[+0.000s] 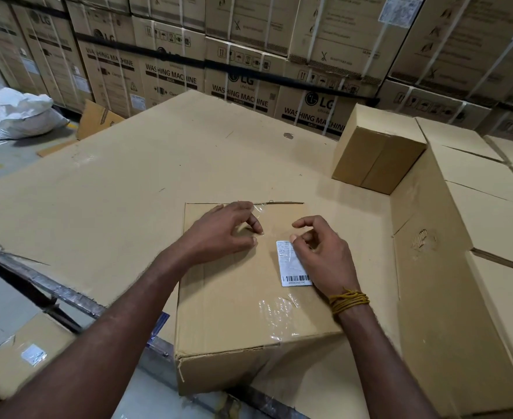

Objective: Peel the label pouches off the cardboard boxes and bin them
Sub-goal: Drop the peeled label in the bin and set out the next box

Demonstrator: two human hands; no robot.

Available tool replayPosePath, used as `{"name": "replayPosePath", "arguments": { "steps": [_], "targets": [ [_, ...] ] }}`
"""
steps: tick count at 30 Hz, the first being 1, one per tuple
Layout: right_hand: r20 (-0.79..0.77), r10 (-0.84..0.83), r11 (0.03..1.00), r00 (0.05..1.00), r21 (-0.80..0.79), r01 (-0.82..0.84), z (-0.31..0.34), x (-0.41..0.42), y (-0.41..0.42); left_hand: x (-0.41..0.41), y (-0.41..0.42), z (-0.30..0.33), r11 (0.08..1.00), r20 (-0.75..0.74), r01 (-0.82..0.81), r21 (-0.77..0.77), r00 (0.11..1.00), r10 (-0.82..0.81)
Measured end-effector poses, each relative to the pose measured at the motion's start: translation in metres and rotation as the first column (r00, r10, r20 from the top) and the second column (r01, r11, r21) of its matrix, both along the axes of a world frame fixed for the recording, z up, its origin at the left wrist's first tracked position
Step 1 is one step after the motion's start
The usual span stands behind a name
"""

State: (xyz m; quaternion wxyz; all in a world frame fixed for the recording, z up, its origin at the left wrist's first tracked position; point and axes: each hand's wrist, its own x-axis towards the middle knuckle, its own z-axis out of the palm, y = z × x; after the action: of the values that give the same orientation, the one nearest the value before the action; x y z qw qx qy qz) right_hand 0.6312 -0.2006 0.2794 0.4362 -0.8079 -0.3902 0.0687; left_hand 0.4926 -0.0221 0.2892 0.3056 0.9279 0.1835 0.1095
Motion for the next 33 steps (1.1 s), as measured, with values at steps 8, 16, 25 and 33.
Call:
{"name": "replayPosePath", "arguments": {
  "steps": [8,16,25,33],
  "targets": [
    [-0.297,0.174,0.984,0.939,0.023,-0.175,0.0,0.016,-0.015,0.0,0.0,-0.001,1.0,0.008,-0.006,-0.018,1.0,0.006],
    [-0.303,0.158,0.983,0.94,0.134,-0.122,0.002,0.01,-0.023,0.001,-0.001,-0.002,1.0,0.022,-0.01,-0.016,1.0,0.01],
    [-0.282,0.135,0.982,0.95,0.166,-0.09,0.004,0.006,-0.019,0.002,-0.003,-0.005,1.0,0.028,-0.008,0.024,1.0,0.008],
    [-0.357,0.171,0.966,0.918,0.243,-0.085,0.01,0.004,-0.022,0.003,-0.004,-0.004,1.0,0.063,0.006,-0.027,0.998,-0.004]
  ]
}}
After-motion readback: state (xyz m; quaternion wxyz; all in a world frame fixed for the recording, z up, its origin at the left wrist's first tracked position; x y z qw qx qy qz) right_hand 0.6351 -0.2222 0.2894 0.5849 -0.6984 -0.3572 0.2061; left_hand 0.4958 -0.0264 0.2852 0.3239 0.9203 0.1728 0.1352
